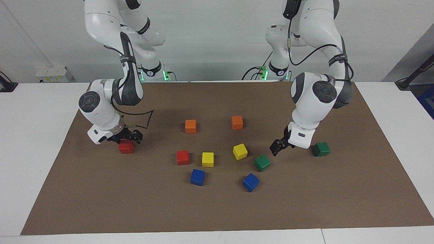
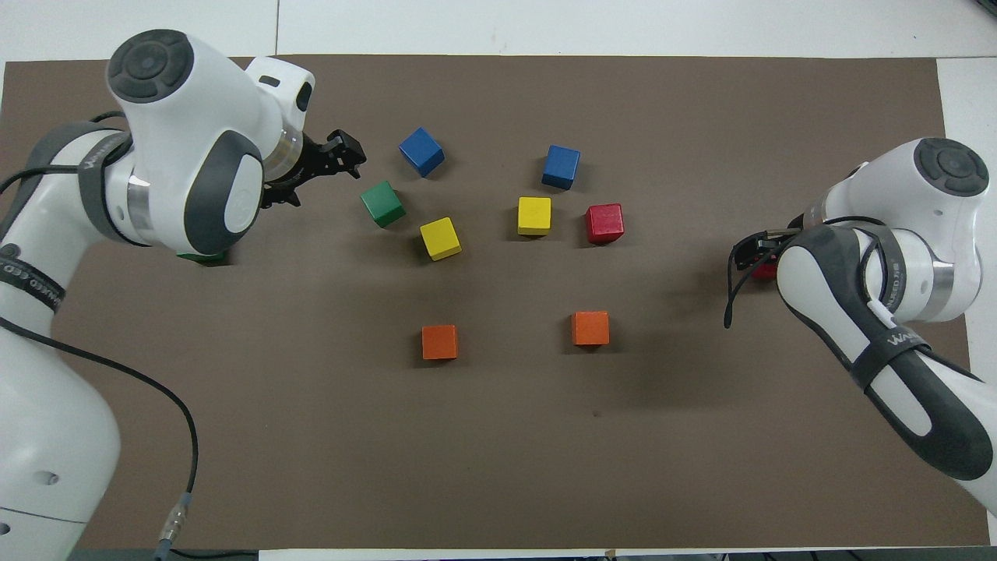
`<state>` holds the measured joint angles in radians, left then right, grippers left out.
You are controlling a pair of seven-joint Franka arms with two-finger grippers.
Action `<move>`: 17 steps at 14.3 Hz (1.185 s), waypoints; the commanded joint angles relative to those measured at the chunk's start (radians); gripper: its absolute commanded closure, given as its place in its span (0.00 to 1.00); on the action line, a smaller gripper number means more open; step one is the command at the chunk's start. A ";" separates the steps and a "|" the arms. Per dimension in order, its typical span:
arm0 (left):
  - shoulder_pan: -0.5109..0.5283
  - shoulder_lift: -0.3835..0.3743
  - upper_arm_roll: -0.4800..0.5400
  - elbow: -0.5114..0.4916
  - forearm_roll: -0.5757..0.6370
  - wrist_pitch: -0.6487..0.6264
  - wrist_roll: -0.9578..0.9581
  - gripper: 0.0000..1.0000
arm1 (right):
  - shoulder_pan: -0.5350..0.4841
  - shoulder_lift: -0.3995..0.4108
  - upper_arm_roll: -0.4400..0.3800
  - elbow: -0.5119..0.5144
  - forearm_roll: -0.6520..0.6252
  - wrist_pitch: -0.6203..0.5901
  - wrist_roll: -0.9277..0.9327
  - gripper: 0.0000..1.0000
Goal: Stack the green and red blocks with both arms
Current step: 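Reach the left gripper to the second green while the right gripper reaches red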
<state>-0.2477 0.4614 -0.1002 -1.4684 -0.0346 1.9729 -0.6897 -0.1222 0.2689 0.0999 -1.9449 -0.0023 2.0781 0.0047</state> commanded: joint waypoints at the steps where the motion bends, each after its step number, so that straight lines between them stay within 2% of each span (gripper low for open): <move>1: -0.082 0.182 0.039 0.239 0.016 -0.085 -0.109 0.00 | 0.012 0.004 0.004 0.119 0.007 -0.130 0.029 0.01; 5: -0.111 0.215 0.060 0.244 0.028 -0.075 -0.108 0.00 | 0.053 -0.010 0.006 0.188 0.004 -0.181 0.029 0.00; 8: -0.102 0.217 0.057 0.237 0.090 -0.081 -0.099 0.00 | 0.127 -0.019 0.006 0.228 -0.004 -0.179 0.026 0.00; 11: -0.101 0.215 0.056 0.221 0.084 -0.074 -0.099 0.00 | 0.205 -0.019 0.007 0.235 0.014 -0.182 0.053 0.00; 14: -0.105 0.206 0.057 0.175 0.082 0.001 -0.099 0.00 | 0.291 -0.020 0.006 0.235 0.013 -0.176 0.158 0.00; 17: -0.107 0.200 0.057 0.129 0.084 0.030 -0.099 0.00 | 0.305 -0.013 0.007 0.233 0.012 -0.141 0.218 0.00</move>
<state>-0.3480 0.6674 -0.0475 -1.3049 0.0369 1.9707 -0.7863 0.1908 0.2506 0.1084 -1.7198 -0.0014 1.9206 0.1993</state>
